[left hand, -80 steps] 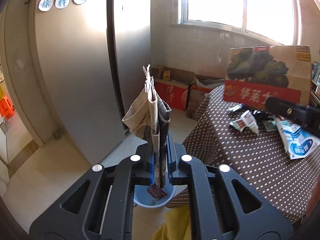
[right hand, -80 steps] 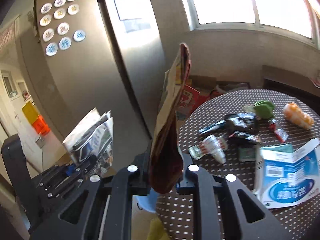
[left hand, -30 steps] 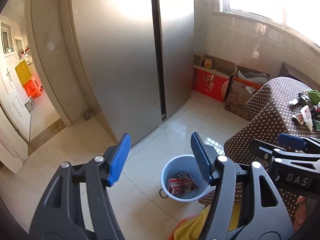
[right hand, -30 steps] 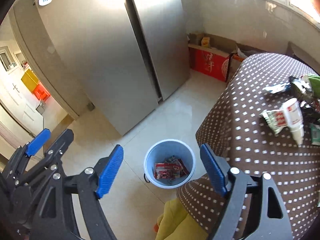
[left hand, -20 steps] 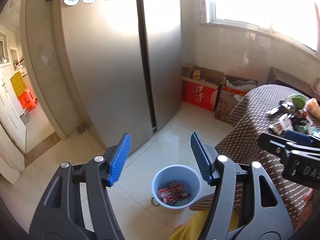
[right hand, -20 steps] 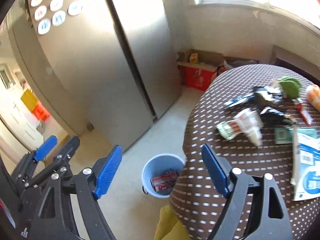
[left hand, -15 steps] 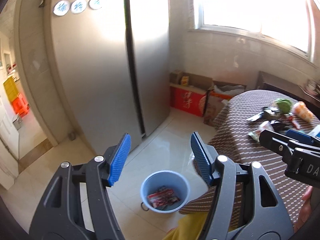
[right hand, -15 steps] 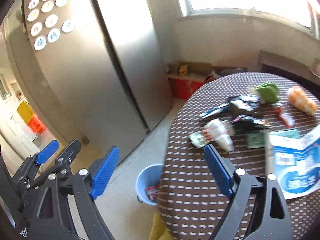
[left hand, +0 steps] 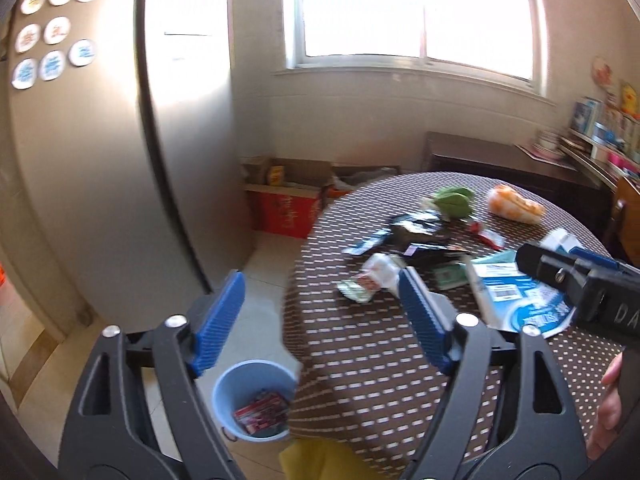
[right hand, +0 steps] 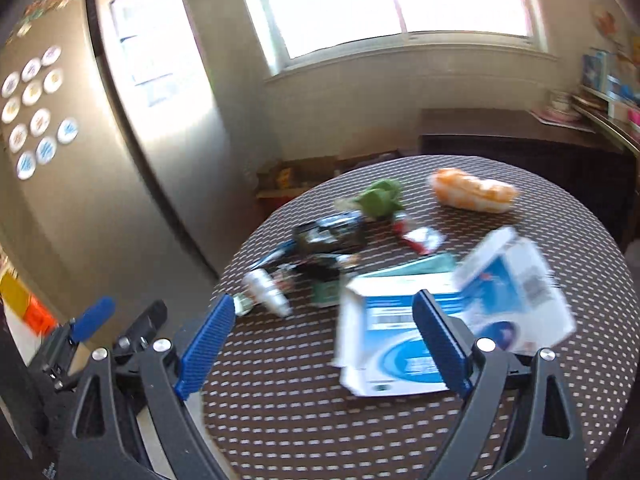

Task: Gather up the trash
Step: 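Grasp the white medicine bottle with the left gripper while the right gripper grasps the red-white wrapper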

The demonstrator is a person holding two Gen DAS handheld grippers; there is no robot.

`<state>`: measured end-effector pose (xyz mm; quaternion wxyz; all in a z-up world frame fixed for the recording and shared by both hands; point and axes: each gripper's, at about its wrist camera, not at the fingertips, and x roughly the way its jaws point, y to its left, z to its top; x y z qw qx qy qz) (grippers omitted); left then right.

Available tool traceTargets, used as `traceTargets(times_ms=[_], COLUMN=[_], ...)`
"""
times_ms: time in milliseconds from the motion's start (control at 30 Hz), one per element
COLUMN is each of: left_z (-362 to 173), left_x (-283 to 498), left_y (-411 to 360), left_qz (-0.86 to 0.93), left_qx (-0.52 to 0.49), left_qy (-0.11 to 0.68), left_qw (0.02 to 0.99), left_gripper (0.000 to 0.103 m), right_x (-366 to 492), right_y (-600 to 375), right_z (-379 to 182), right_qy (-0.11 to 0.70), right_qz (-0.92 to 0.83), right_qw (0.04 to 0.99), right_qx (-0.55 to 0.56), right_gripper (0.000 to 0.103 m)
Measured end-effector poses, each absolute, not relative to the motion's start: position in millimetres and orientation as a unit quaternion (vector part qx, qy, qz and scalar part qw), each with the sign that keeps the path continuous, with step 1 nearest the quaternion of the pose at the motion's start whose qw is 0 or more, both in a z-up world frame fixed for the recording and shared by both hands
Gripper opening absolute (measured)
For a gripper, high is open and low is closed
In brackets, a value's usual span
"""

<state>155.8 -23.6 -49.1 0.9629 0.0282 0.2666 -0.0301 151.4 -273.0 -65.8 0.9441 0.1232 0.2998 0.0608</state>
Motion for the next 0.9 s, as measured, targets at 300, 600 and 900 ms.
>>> traceTargets(times_ms=[300, 600, 900], left_z=[-81.0, -96.3, -118.6], left_x=[182.1, 222.2, 260.4], left_y=[-70.4, -79.9, -78.7], left_qz=[-0.099, -0.076, -0.088], left_qx=[0.023, 0.007, -0.018], left_qy=[0.306, 0.321, 0.386], left_qw=[0.947, 0.944, 0.918], left_gripper=[0.084, 0.084, 0.055], right_x=[148.9, 168.5, 186.5], right_y=[-333.2, -337.6, -324.8], right_z=[-79.1, -95.7, -99.9], right_qy=[0.285, 0.310, 0.324], right_qz=[0.006, -0.005, 0.009], right_qw=[0.946, 0.939, 0.935], right_qx=[0.158, 0.151, 0.145], right_gripper=[0.089, 0.089, 0.089])
